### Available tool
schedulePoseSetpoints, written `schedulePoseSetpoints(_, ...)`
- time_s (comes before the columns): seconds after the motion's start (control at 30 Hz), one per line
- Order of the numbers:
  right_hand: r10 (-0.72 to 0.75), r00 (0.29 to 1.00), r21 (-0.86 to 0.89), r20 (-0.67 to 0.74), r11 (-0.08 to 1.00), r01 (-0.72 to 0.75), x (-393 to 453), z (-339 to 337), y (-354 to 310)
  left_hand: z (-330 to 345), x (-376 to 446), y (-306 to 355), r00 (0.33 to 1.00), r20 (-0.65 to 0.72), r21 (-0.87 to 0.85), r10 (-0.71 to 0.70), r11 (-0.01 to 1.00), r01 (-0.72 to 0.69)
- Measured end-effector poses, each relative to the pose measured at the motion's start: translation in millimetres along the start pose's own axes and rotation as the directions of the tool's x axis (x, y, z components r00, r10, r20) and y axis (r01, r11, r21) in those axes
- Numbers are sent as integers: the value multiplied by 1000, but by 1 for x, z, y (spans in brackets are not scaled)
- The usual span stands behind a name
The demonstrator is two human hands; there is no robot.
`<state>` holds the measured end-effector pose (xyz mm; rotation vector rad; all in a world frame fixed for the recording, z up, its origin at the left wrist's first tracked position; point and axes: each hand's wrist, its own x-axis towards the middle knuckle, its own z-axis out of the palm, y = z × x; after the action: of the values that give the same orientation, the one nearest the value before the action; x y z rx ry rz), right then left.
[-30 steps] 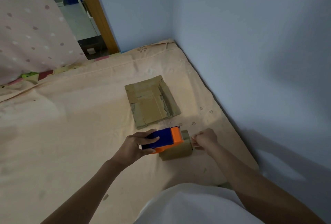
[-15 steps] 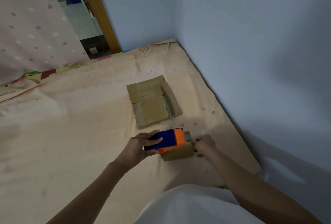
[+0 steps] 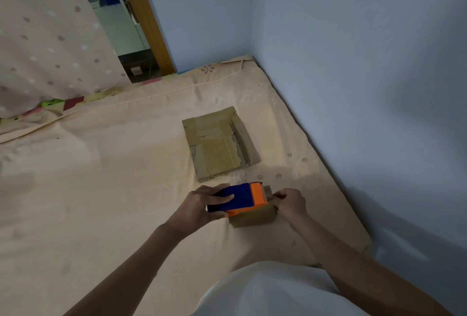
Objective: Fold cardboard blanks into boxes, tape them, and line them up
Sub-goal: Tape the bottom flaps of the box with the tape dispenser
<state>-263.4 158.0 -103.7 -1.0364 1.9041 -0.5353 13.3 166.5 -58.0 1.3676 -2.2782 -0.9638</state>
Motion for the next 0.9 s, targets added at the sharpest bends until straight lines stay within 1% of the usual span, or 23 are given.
schedulePoseSetpoints(0.07, 26, 1000, 25, 2, 999, -26, 2, -1, 1, -1, 3, 2, 999, 12, 27, 31, 999, -31)
schedulePoseSetpoints(0.2, 36, 999, 0, -9, 999, -36, 4, -2, -2, -4, 6, 5, 998, 30, 48, 60, 997, -62)
schedulePoseSetpoints(0.33, 47, 999, -37, 6, 998, -46, 8, -2, 0, -10, 11, 7, 990, 134, 80, 39, 996, -49)
schedulePoseSetpoints(0.43, 13, 1000, -89, 6, 996, -12, 11, -4, 0, -12, 15, 7, 982, 189, 95, 25, 995, -43)
schedulePoseSetpoints(0.6, -13, 999, -93, -35, 996, 9, 9, 2, -3, -17, 8, 1, 978, 207, 122, -1, 992, -25)
schedulePoseSetpoints(0.8, -21, 999, -101, -45, 995, 16, 11, 5, -2, -23, 5, 0, 969, 248, 129, -14, 992, -18)
schedulePoseSetpoints(0.9, -48, 997, -111, -55, 993, 41, 12, 4, 0, -37, -3, -8, 970, 231, 146, -74, 989, 40)
